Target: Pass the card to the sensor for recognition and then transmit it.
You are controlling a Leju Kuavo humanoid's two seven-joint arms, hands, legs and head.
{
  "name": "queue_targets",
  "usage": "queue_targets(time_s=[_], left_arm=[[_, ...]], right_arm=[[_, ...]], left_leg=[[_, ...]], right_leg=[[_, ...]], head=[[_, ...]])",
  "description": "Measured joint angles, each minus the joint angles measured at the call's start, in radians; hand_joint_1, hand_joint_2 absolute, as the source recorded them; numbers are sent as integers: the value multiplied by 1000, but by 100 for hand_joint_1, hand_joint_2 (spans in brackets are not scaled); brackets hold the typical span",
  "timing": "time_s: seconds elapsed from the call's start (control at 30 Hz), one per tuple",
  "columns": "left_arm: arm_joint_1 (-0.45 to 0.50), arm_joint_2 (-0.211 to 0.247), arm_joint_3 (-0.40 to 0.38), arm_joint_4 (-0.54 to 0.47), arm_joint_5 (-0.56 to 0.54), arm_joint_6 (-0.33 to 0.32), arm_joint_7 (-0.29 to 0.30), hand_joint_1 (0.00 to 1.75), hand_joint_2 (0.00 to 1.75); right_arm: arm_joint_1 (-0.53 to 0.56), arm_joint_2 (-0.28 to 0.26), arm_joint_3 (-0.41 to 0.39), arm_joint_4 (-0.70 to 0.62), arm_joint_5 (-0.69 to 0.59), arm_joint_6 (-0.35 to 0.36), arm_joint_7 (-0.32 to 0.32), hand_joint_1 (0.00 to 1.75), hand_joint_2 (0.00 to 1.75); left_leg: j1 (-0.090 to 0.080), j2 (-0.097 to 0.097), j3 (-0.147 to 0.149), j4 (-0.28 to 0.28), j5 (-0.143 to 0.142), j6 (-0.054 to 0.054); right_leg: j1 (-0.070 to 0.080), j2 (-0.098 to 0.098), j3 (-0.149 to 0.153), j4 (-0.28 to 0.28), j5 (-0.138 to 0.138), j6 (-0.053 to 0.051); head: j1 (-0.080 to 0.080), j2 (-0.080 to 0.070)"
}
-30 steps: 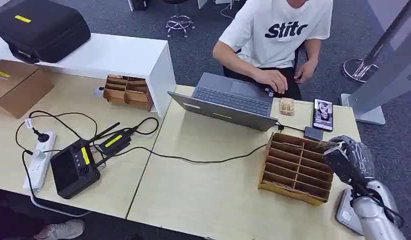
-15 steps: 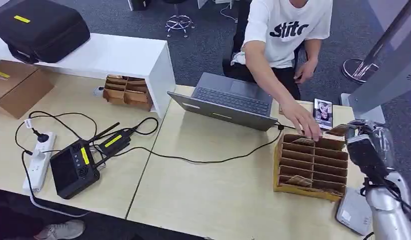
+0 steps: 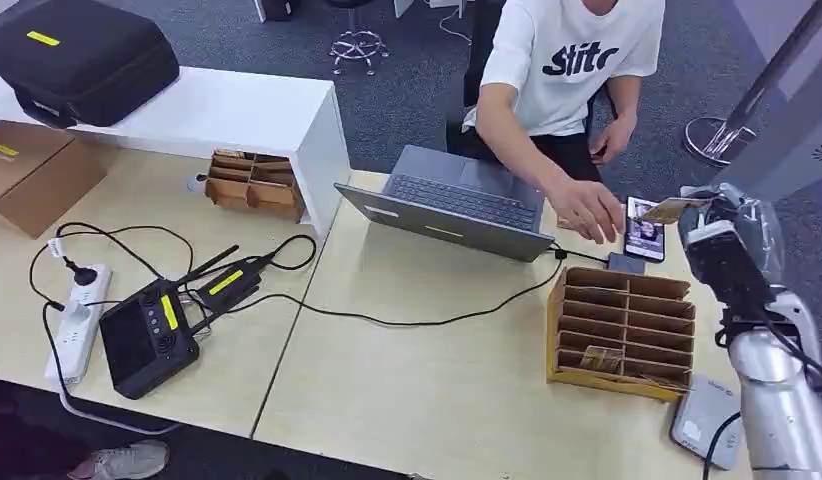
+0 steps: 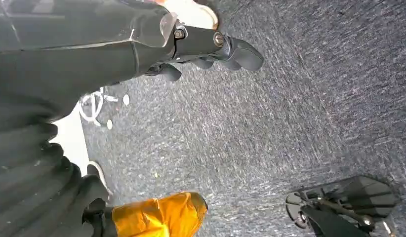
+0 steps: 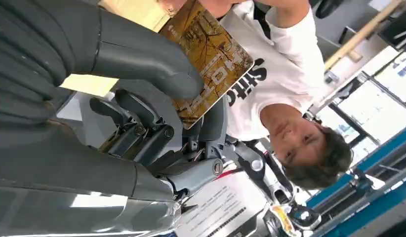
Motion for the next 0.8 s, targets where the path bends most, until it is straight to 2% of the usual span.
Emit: queue_targets(time_s=[0.23, 0.5, 0.53, 0.57, 0.8], left_arm=[[-23, -2, 0, 0, -35, -16, 26, 0, 175], [-33, -5, -1, 0, -48, -21, 30, 0, 175], [-33, -6, -1, 0, -49, -22, 31, 0, 175], [-33, -6, -1, 0, -50, -23, 32, 0, 175], [-33, -7, -1, 0, -49, -20, 37, 0, 175]], right_arm=[[-194, 56, 108, 197, 59, 27, 56, 175, 175], [-278, 106, 170, 343, 87, 25, 63, 175, 175], [-282, 110, 176, 353, 88, 24, 63, 155, 175], [-286, 113, 183, 365, 93, 24, 63, 0, 175], [-298, 117, 203, 421, 88, 20, 58, 0, 175]], left_leg=[[0, -1, 0, 0, 1, 0], [0, -2, 0, 0, 1, 0], [0, -2, 0, 0, 1, 0], [0, -2, 0, 0, 1, 0], [0, -2, 0, 0, 1, 0]], right_leg=[[0, -1, 0, 1, 0, 0], [0, -2, 0, 0, 0, 0], [0, -2, 0, 0, 0, 0], [0, -2, 0, 0, 0, 0], [0, -2, 0, 0, 0, 0]], head=[[0, 0], [0, 0], [0, 0], [0, 0], [0, 0]])
